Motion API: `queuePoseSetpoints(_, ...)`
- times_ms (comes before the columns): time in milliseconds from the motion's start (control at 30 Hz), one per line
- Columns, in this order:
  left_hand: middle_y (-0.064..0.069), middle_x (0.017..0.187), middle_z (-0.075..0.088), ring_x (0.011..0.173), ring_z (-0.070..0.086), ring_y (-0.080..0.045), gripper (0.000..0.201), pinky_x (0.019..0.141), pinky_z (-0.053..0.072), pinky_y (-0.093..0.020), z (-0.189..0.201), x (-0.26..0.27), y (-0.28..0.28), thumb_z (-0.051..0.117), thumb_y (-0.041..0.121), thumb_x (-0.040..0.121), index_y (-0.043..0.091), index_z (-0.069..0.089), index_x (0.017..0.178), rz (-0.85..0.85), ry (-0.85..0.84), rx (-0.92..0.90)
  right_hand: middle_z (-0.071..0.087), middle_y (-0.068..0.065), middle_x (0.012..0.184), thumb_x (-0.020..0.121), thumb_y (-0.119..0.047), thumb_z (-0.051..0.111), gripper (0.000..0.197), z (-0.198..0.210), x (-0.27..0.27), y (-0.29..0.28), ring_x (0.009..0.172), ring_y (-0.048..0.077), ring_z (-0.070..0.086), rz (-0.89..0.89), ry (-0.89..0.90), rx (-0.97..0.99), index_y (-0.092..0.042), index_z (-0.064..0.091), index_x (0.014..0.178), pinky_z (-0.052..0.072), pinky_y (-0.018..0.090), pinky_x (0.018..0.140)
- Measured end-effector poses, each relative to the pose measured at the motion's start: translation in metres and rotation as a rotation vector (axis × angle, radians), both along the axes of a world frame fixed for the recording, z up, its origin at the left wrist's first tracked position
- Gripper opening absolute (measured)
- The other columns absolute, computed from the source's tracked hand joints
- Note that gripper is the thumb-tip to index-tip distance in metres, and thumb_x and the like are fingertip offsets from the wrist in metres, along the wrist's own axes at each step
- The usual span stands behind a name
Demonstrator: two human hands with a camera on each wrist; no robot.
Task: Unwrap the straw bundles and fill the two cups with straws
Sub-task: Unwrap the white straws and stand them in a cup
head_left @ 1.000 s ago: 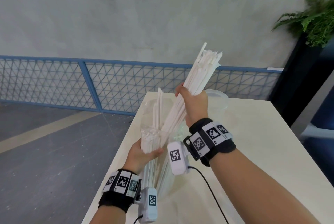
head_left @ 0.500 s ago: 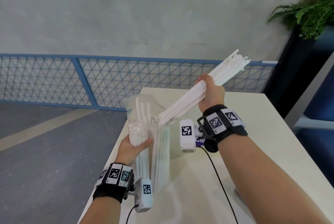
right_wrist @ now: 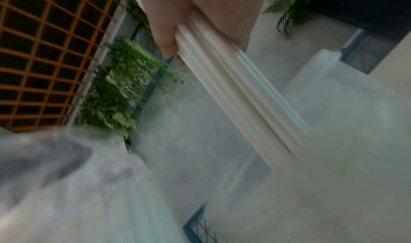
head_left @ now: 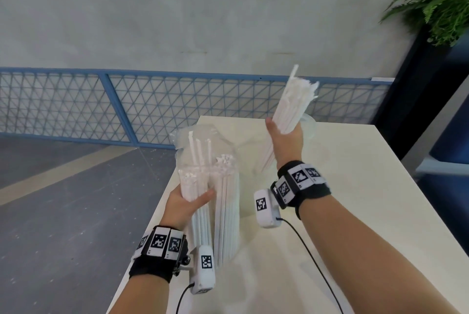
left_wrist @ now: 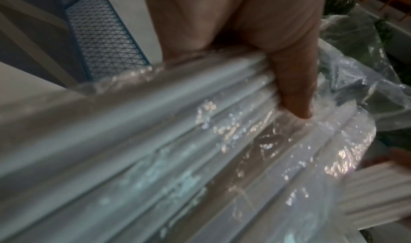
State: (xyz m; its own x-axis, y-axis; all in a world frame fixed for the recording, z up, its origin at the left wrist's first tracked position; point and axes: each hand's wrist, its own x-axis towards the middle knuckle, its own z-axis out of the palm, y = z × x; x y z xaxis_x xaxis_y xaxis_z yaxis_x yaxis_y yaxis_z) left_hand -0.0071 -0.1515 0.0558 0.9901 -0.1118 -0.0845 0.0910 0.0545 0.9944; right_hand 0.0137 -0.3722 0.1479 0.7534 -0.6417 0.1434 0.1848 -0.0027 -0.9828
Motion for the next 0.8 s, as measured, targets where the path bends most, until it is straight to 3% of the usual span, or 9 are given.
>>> queuePoseSetpoints(67, 0.005, 0.085, 0.075, 0.096, 0.068, -0.021, 0.041, 0.087, 0.05, -0.038, -0.001, -0.001, -0.002, 0.089, 0.023, 0.053, 0.023, 0.067, 0.089, -0.002, -0.001, -0.013, 0.061, -0.001, 0.088, 0.079, -0.017, 0.071, 0.024, -0.018, 0.001, 0.002, 0.083, 0.015, 0.059, 0.042, 0.066, -0.086, -0.011, 0.06, 0.099, 0.048, 0.027, 0.074)
queuePoseSetpoints(167, 0.006, 0.085, 0.075, 0.095, 0.068, -0.019, 0.043, 0.083, 0.051, -0.033, -0.001, -0.003, -0.003, 0.088, 0.021, 0.053, 0.022, 0.067, 0.09, -0.015, -0.019, -0.034, 0.067, 0.003, 0.09, 0.075, -0.018, 0.074, 0.026, -0.035, 0.004, -0.001, 0.088, 0.021, 0.064, 0.062, 0.172, -0.145, -0.007, 0.064, 0.097, 0.052, 0.033, 0.082)
queuePoseSetpoints(267, 0.004, 0.091, 0.075, 0.093, 0.069, -0.014, 0.056, 0.081, 0.051, -0.03, 0.002, -0.007, -0.005, 0.084, 0.034, 0.041, 0.022, 0.067, 0.093, -0.032, -0.041, -0.046, 0.068, 0.007, 0.094, 0.074, -0.014, 0.074, 0.026, -0.042, 0.004, -0.003, 0.087, 0.021, 0.063, 0.054, 0.2, -0.161, -0.008, 0.061, 0.095, 0.05, 0.026, 0.082)
queuePoseSetpoints(367, 0.003, 0.091, 0.075, 0.093, 0.07, -0.013, 0.057, 0.08, 0.051, -0.029, 0.002, -0.008, -0.006, 0.083, 0.035, 0.041, 0.021, 0.067, 0.094, -0.041, -0.052, -0.055, 0.064, 0.003, 0.1, 0.074, -0.012, 0.075, 0.028, -0.036, -0.001, -0.002, 0.086, 0.011, 0.057, 0.002, 0.086, -0.257, -0.015, 0.058, 0.096, 0.039, 0.0, 0.074)
queuePoseSetpoints(467, 0.002, 0.092, 0.075, 0.094, 0.07, -0.014, 0.059, 0.08, 0.051, -0.028, 0.002, -0.01, -0.006, 0.083, 0.035, 0.042, 0.019, 0.067, 0.097, -0.05, -0.068, -0.046, 0.058, 0.003, 0.103, 0.076, -0.014, 0.073, 0.029, -0.014, -0.02, 0.013, 0.096, 0.005, 0.051, -0.115, -0.218, -0.579, -0.01, 0.059, 0.101, 0.035, 0.003, 0.087)
queuePoseSetpoints(533, 0.002, 0.094, 0.075, 0.094, 0.07, -0.014, 0.059, 0.08, 0.053, -0.027, 0.002, -0.011, -0.006, 0.083, 0.035, 0.043, 0.018, 0.067, 0.098, -0.065, -0.081, -0.04, 0.062, 0.004, 0.096, 0.082, -0.01, 0.066, 0.017, -0.001, -0.035, 0.03, 0.088, 0.004, 0.053, 0.045, -0.313, -0.737, -0.007, 0.062, 0.098, 0.042, 0.009, 0.085)
queuePoseSetpoints(600, 0.002, 0.095, 0.075, 0.094, 0.07, -0.013, 0.06, 0.08, 0.053, -0.026, 0.002, -0.012, -0.005, 0.084, 0.034, 0.044, 0.018, 0.067, 0.099, -0.088, -0.092, -0.027, 0.066, 0.004, 0.096, 0.085, -0.011, 0.062, 0.016, 0.004, -0.044, 0.045, 0.084, 0.007, 0.059, 0.329, -0.149, -0.854, -0.008, 0.063, 0.101, 0.049, 0.019, 0.083)
queuePoseSetpoints(700, 0.002, 0.096, 0.075, 0.096, 0.069, -0.013, 0.068, 0.082, 0.053, -0.029, 0.001, -0.014, -0.004, 0.087, 0.037, 0.041, 0.016, 0.066, 0.103, -0.126, -0.1, 0.02, 0.066, 0.003, 0.112, 0.082, -0.021, 0.067, 0.037, 0.006, -0.049, 0.054, 0.096, 0.015, 0.062, 0.577, 0.174, -0.966, -0.011, 0.056, 0.117, 0.048, 0.031, 0.09)
queuePoseSetpoints(800, 0.004, 0.093, 0.075, 0.093, 0.069, -0.008, 0.069, 0.084, 0.055, -0.027, 0.002, -0.017, -0.002, 0.087, 0.031, 0.041, 0.017, 0.063, 0.104, -0.19, -0.112, 0.089, 0.067, 0.001, 0.115, 0.074, -0.025, 0.074, 0.052, 0.011, -0.053, 0.057, 0.103, 0.018, 0.062, 0.721, 0.288, -1.042, -0.014, 0.054, 0.12, 0.047, 0.036, 0.092)
